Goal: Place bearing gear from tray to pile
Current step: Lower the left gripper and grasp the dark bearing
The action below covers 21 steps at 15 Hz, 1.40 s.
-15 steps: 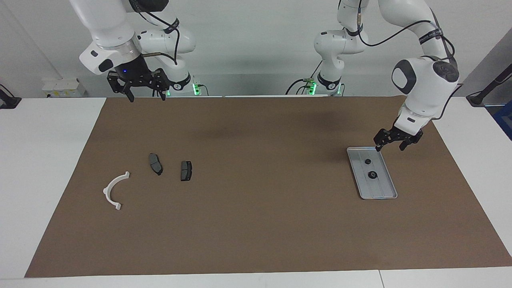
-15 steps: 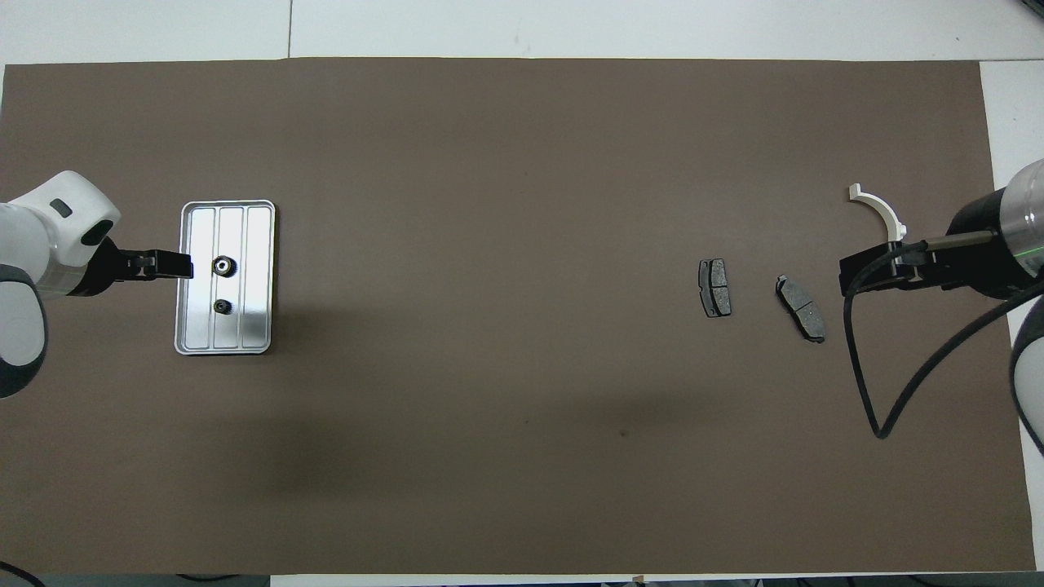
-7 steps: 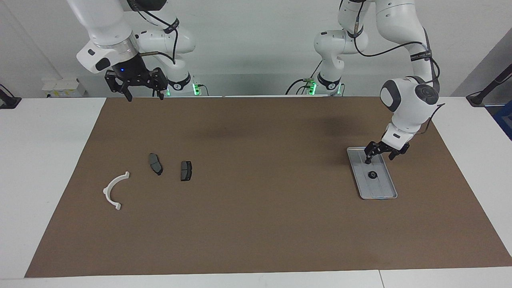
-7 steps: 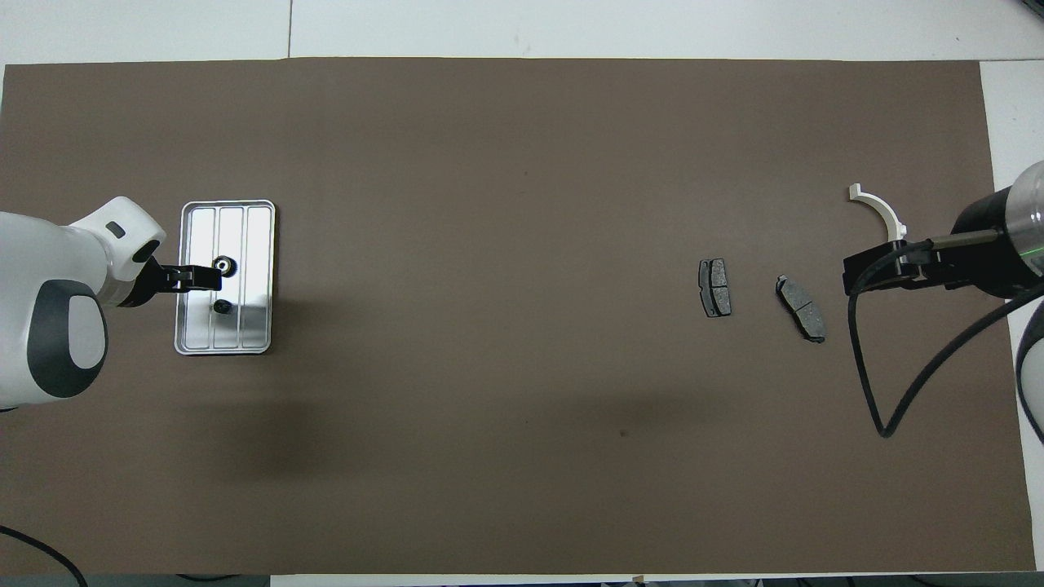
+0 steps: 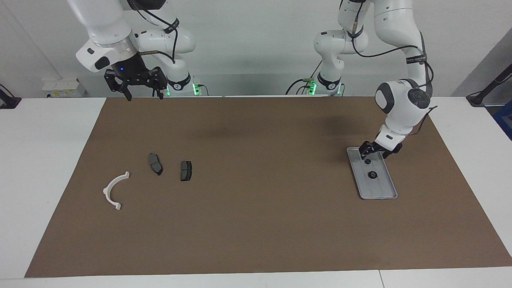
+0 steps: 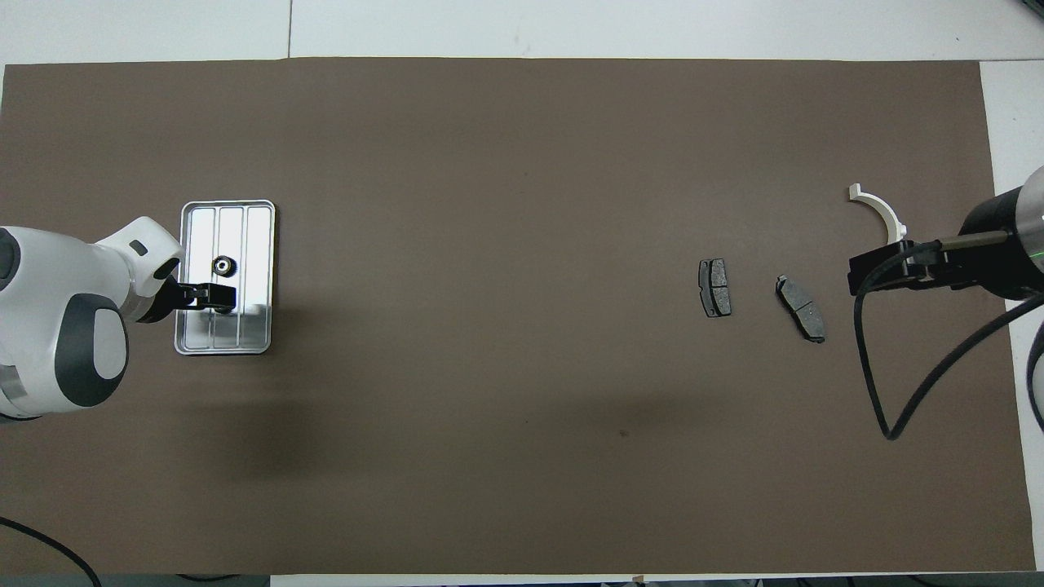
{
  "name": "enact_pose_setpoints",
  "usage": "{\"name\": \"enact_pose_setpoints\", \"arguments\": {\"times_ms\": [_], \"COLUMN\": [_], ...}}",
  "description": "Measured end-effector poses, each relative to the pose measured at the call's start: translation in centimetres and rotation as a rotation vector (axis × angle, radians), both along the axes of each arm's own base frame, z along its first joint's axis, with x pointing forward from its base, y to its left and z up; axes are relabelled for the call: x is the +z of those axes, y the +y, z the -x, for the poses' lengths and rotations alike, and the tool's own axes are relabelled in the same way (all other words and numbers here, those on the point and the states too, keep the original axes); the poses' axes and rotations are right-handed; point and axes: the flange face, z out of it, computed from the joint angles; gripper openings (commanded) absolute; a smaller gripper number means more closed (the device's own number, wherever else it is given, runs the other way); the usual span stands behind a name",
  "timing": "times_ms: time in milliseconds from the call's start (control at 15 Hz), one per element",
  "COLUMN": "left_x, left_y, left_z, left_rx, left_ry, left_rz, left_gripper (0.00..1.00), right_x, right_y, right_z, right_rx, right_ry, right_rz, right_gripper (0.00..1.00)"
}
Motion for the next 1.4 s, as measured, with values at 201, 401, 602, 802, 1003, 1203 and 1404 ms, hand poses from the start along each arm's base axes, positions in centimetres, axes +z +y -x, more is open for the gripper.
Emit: {"name": "enact_pose_setpoints", "arguments": {"times_ms": [201, 401, 602, 802, 1003, 1203, 1404], "left_x": [-0.7, -1.1, -1.4, -1.4, -1.3, -1.5, -1.7], "left_y": [-0.5, -2.5, -2.8, -2.3, -2.1, -2.0, -1.9], "left_z": [0.5, 0.8, 1.0, 1.0, 0.9, 0.8, 0.7], "left_rx": [-0.007, -0.012, -0.010, -0.002, 0.001, 0.003, 0.004], "left_ry": [0.006, 0.015, 0.018, 0.012, -0.002, -0.007, -0.012], "left_rz": [0.000, 0.001, 0.000, 0.000, -0.001, -0.001, -0.002], "left_gripper": [0.95, 0.95, 0.95, 0.94, 0.94, 0.93, 0.93], "right_x": [0.0, 0.0, 0.1, 0.3, 0.3, 0.4, 0.5], "right_y": [0.0, 0.0, 0.0, 0.0, -0.1, -0.8, -1.3], "right_z": [0.0, 0.0, 0.1, -0.1, -0.2, -0.3, -0.4], "right_rx": [0.000, -0.001, -0.001, -0.001, -0.002, -0.017, -0.025], "right_ry": [0.000, -0.001, -0.002, -0.017, -0.025, -0.029, -0.038], "right_rz": [0.000, 0.000, 0.000, -0.001, -0.002, -0.002, -0.003], "right_gripper": [1.00, 1.00, 1.00, 1.00, 1.00, 1.00, 1.00]}}
